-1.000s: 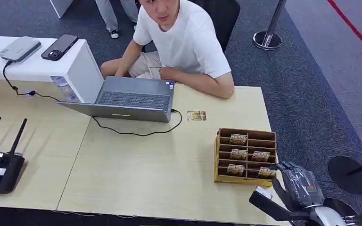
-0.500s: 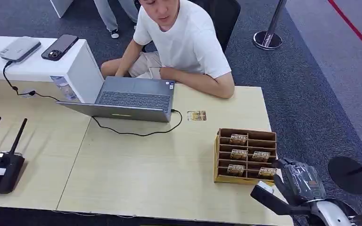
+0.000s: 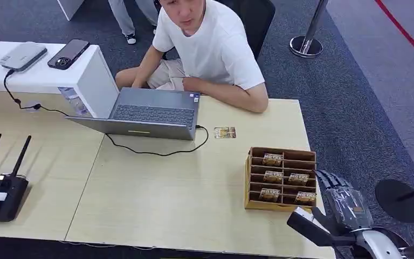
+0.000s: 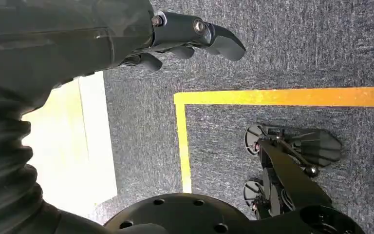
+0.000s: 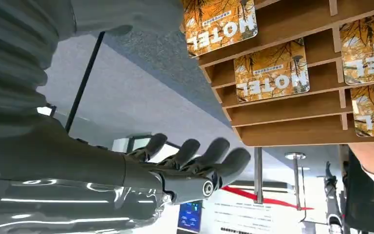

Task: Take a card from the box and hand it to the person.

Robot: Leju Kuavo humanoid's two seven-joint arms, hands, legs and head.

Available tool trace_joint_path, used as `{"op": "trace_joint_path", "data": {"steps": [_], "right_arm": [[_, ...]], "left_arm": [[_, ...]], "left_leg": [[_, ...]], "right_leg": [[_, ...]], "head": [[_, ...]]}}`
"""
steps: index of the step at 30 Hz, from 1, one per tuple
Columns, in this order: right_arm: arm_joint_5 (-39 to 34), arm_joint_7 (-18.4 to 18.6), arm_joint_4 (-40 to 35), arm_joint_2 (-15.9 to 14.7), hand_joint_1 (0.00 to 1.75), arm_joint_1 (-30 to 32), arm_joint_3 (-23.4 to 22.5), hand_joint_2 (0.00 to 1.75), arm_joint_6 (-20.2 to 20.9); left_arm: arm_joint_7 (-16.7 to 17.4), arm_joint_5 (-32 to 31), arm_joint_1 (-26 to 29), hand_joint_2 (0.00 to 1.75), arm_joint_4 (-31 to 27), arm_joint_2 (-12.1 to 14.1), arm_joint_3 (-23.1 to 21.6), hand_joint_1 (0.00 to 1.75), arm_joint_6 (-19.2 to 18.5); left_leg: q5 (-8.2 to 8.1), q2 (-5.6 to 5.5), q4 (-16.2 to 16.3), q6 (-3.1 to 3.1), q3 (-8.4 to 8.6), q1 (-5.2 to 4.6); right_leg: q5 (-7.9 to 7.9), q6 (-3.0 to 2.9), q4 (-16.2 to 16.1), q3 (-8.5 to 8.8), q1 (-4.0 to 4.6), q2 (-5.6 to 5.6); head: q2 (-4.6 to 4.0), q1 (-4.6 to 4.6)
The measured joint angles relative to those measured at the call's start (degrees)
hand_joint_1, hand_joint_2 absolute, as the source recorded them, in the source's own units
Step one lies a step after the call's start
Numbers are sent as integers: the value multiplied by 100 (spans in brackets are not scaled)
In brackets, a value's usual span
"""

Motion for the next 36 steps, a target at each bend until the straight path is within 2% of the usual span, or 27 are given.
{"op": "trace_joint_path", "data": {"steps": [3, 5, 7, 8, 9, 10, 15, 20, 24, 36], "right_arm": [[-15, 4, 2, -2, 59, -5, 2, 175, 0], [-35, 7, 24, -2, 101, -16, 9, 175, 7], [-48, 7, 50, 0, 101, -37, 26, 175, 11], [-52, 7, 66, 0, 79, -50, 41, 175, 11], [-52, 7, 77, 0, 79, -61, 55, 175, 13], [-52, 7, 94, 0, 72, -71, 70, 175, 13], [-52, 7, 151, 0, 79, -86, 109, 175, 13], [-61, 13, 158, 0, 68, -88, 159, 175, 13], [-63, 18, 173, 0, 73, -88, 166, 175, 13], [-129, 24, 276, -2, 68, -142, 245, 175, 13]], "left_arm": [[4, 0, -2, 175, 0, 0, 0, 0, -2], [15, 0, -3, 175, 0, 0, 0, 0, -2], [15, 0, -4, 175, 0, 0, 0, 0, -2], [15, 0, -5, 175, 0, 0, 0, 0, -2], [17, 0, -5, 175, 0, 0, 0, 0, -2], [20, 0, -5, 175, 0, 0, 0, 0, -2], [13, 0, -5, 175, 0, 0, 0, 0, 0], [13, -9, -5, 175, 0, 0, 0, 0, 0], [13, -9, -5, 175, 0, 0, 0, 0, 0], [15, -9, -5, 175, 0, -2, 0, 0, -2]], "left_leg": [[0, 0, 0, 0, 0, 0], [0, 0, 0, 0, 0, 0], [0, 0, 0, 0, 0, 0], [0, 0, 0, 0, 0, 0], [0, 0, 0, 0, 0, 0], [0, 0, 0, 0, 0, 0], [0, 0, 0, 0, 0, 0], [0, 0, 0, 0, 0, 0], [0, 0, 0, 0, 0, 0], [0, 0, 0, 0, 0, 0]], "right_leg": [[0, 0, 0, 0, 0, 0], [0, 0, 0, 0, 0, 0], [0, 0, 0, 0, 0, 0], [0, 0, 0, 0, 0, 0], [0, 0, 0, 0, 0, 0], [0, 0, 0, 0, 0, 0], [0, 0, 0, 1, 0, 0], [0, 0, 0, 0, 0, 0], [0, 0, 0, 1, 0, 0], [0, 0, 0, 1, 0, 0]], "head": [[0, 0], [0, 0], [0, 0], [0, 0], [0, 0], [0, 0], [0, 0], [0, 0], [0, 0], [0, 0]]}}
